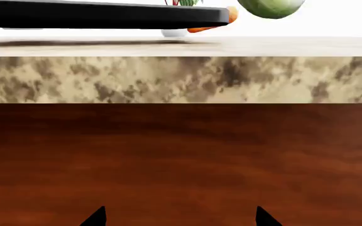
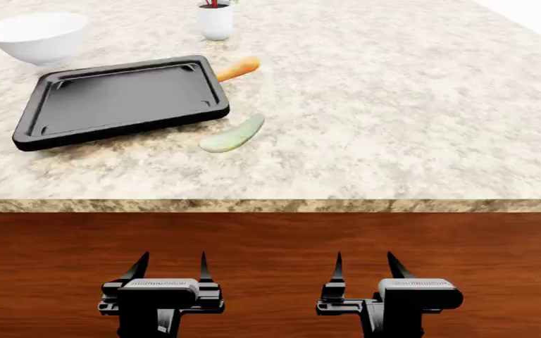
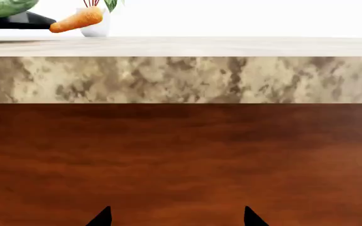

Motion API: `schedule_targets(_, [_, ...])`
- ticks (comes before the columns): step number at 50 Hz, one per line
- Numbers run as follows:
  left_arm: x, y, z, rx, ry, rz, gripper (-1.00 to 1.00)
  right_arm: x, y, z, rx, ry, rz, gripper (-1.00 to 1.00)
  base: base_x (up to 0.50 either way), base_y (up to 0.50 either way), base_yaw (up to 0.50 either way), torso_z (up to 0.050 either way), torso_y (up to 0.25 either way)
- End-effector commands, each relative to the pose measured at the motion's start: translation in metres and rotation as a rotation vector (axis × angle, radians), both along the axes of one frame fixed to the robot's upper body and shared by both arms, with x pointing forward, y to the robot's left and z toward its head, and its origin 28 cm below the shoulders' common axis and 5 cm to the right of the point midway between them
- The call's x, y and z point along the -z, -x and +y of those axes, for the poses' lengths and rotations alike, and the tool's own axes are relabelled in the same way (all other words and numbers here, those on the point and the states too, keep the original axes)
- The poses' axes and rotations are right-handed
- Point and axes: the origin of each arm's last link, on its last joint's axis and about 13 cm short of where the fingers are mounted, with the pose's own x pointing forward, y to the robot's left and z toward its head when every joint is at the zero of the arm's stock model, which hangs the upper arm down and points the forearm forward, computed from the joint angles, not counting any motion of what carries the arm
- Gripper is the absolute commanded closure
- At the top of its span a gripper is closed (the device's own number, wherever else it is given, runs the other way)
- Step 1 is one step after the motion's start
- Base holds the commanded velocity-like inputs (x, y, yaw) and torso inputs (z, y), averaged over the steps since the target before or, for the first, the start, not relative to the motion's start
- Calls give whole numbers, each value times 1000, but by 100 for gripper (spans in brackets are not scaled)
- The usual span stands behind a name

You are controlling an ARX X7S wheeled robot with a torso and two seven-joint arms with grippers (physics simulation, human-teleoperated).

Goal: Place the two vegetables and bowl onto the tray for setting up a vegetable dip station.

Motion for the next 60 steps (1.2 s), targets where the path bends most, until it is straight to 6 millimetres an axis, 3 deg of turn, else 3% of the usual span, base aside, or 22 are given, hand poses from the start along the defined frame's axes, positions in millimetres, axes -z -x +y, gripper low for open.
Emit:
schedule_targets(1, [0, 0, 0, 0, 2, 3, -100, 3, 0, 1, -7, 38, 20, -100, 0, 0, 0, 0, 0])
schedule_targets(35, [0, 0, 0, -1, 18, 11, -100, 4, -4, 0, -2, 21, 25, -100, 0, 0, 0, 0, 0])
schedule_targets(47, [0, 0, 0, 1, 21, 11, -100, 7, -3, -1, -23, 19, 23, -100, -44, 500, 0, 0, 0])
schedule_targets(60, [-1, 0, 2, -8, 23, 3, -100, 1, 1, -2, 2, 12, 14, -100, 0, 0, 0, 0, 0])
